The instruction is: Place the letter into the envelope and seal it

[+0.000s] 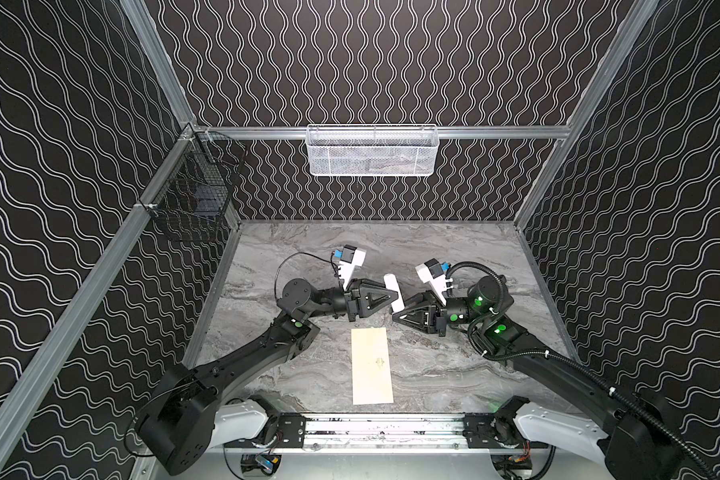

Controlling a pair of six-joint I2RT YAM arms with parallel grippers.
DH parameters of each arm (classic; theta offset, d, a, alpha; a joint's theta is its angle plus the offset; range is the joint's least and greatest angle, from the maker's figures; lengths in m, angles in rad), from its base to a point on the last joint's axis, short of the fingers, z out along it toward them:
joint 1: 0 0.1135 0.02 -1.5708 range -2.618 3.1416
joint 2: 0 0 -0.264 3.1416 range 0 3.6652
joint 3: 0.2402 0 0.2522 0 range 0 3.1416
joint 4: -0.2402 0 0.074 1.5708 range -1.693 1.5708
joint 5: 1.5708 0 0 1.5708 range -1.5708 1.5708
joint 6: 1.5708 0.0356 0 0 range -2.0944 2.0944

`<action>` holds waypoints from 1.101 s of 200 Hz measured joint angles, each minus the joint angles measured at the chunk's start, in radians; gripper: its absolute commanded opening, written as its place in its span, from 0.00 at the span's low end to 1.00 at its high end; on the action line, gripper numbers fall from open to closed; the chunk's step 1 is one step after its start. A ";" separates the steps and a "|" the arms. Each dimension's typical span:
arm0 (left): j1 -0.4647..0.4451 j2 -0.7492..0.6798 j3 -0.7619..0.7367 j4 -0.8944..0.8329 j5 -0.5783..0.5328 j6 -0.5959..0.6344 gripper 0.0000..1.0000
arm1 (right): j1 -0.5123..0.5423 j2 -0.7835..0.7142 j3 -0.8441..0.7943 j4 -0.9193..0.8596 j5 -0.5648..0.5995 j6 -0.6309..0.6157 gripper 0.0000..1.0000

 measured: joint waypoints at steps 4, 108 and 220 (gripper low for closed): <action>0.000 -0.003 0.000 -0.003 -0.002 0.002 0.00 | 0.000 0.000 0.002 -0.003 0.000 0.000 0.22; -0.002 -0.106 0.032 -0.203 -0.111 0.180 0.00 | 0.210 -0.037 0.340 -0.736 0.505 -0.314 0.05; -0.007 -0.149 -0.002 -0.312 -0.182 0.262 0.00 | 0.455 0.000 0.535 -1.146 1.172 -0.417 0.01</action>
